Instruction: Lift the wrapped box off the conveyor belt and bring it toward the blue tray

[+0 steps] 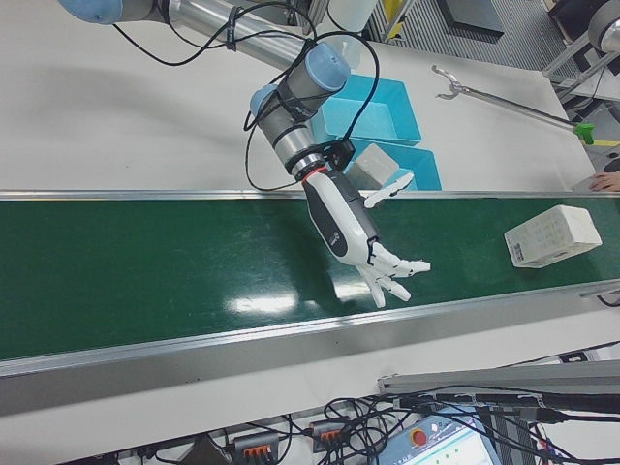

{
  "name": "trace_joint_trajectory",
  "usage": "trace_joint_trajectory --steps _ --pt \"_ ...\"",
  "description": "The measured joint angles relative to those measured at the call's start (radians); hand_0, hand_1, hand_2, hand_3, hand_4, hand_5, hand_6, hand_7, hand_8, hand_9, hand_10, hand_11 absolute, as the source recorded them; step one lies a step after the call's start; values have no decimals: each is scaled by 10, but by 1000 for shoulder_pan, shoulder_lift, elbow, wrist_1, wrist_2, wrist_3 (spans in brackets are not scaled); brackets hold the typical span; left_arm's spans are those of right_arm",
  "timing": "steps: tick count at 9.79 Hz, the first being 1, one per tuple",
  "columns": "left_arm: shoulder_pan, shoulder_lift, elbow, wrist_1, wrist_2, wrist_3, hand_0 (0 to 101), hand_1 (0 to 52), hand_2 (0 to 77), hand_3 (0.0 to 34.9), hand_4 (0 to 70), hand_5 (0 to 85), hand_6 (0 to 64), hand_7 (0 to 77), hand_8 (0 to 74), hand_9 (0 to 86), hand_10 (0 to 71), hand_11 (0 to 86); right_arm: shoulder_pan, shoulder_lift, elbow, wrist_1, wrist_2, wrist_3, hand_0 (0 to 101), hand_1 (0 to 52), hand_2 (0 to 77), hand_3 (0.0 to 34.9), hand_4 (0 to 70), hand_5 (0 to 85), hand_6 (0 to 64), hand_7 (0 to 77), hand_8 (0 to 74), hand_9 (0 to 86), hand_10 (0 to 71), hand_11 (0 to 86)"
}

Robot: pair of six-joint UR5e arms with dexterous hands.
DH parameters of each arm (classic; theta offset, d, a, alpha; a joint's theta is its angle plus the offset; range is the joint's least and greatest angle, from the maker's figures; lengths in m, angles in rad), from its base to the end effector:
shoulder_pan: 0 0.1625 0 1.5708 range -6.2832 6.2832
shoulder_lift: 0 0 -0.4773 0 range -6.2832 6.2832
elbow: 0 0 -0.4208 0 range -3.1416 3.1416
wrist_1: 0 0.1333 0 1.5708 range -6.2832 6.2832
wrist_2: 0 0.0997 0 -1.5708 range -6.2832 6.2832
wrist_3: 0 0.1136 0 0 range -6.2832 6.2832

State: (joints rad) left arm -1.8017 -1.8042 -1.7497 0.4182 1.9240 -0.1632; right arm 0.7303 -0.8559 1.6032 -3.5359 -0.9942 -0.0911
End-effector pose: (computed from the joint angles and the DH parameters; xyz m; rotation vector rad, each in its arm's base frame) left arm -0.2293 -0.5644 0.5586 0.3144 -2.1714 2.2057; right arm -0.4251 -0.6427 0.2976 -0.4187 -2.4279 1.8245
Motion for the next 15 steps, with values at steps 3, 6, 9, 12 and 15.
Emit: trace_joint_trajectory --steps 3,6,9,12,15 --pt "0 0 0 0 0 0 0 0 11 0 0 11 5 5 11 5 0 5 0 -3 -1 -3 0 -3 487 158 82 0 207 191 136 295 65 87 0 11" --pt "0 0 0 0 0 0 0 0 11 0 0 11 5 5 11 5 5 5 0 -6 -4 -6 -1 -8 507 169 82 0 185 191 109 262 38 65 0 11" --pt "0 0 0 0 0 0 0 0 11 0 0 11 5 5 11 5 5 5 0 -15 -10 -6 -1 -9 492 131 44 0 169 175 109 235 27 44 0 11" --pt "0 0 0 0 0 0 0 0 11 0 0 11 5 5 5 5 5 5 2 -17 -11 -4 -1 -9 485 131 22 0 169 175 109 240 27 44 0 11" --pt "0 0 0 0 0 0 0 0 11 0 0 11 5 5 11 5 0 5 3 -17 -12 -3 -1 -8 484 120 22 0 158 175 109 251 27 54 0 11"
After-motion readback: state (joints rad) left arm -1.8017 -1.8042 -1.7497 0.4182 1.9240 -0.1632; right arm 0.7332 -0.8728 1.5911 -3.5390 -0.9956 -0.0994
